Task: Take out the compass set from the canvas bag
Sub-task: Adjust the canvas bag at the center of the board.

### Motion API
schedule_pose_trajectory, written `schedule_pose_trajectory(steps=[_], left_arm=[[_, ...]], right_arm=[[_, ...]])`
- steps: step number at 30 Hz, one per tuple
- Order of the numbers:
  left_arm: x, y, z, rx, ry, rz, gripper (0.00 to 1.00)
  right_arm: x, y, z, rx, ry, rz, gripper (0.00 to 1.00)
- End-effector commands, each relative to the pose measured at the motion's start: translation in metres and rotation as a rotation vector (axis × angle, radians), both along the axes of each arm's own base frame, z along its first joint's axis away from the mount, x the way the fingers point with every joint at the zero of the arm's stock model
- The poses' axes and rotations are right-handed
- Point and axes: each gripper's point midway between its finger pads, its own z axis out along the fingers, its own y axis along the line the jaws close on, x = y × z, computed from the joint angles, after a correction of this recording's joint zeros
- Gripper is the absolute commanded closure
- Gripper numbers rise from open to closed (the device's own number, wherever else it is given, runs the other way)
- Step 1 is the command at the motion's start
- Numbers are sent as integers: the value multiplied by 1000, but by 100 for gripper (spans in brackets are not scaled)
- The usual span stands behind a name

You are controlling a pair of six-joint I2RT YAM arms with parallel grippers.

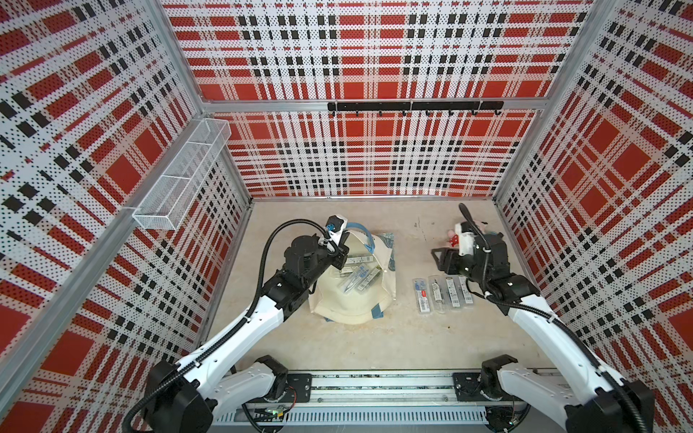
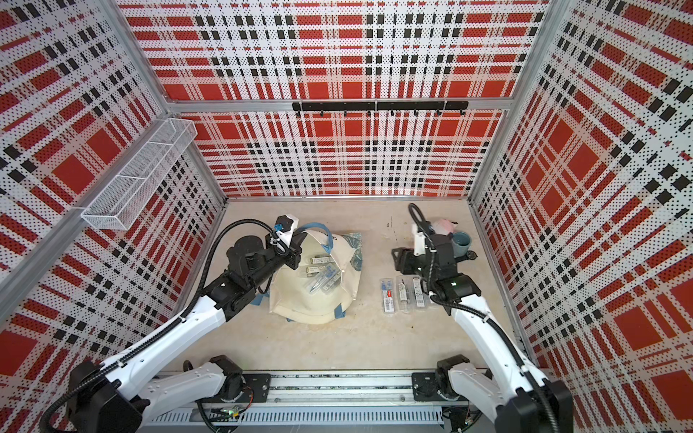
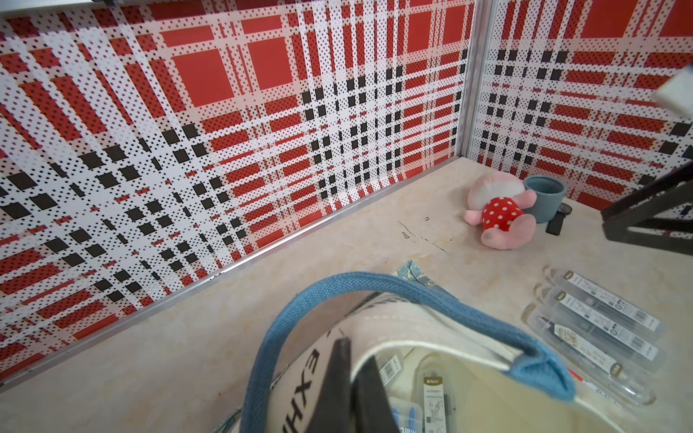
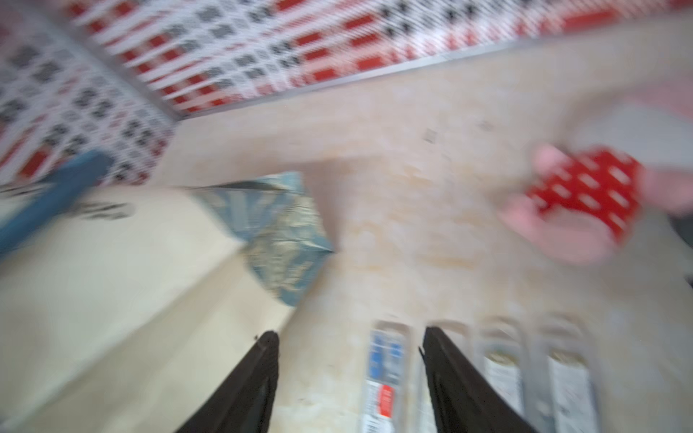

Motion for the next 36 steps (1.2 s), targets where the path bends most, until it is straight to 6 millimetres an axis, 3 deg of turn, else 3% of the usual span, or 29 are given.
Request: schedule_pose_trajectory(steps=[1,4,9,13,18,25,26,28,31,34,36], left_arm=[[2,-2,48,-64,-113,7,100],[1,-4,50,-73,-106,-4,100],[-2,-4,54,-80,-99,-6,100],[-5,-2,58,-77,-98,-1,100],[-6,2,57,-70,-91,11,100],[-7,2,50,-44,-72,9,98],[-8,2,49,-35,-67,5,92],[-10,1,44,4,-50,-8,65],[-14,2,34,85,-29,-22,35],[-21,-3,23,172,-16,-54,19],[-25,-10,14,235,-20,-78,14]], right_arm=[[-24,42,31,-111,-141,128,35],[-41,86,51,-173,-219,243,34],[-30,126,28,-350,-245,293,32],[-9,128,5,-451,-251,242,36],[4,113,-28,-568,-183,174,55],[1,107,-23,-497,-183,152,86],[3,107,-21,-487,-178,152,89],[8,107,-17,-455,-164,147,97],[13,110,-13,-406,-136,162,100],[18,112,-9,-374,-124,164,100],[16,117,-6,-334,-113,198,100]])
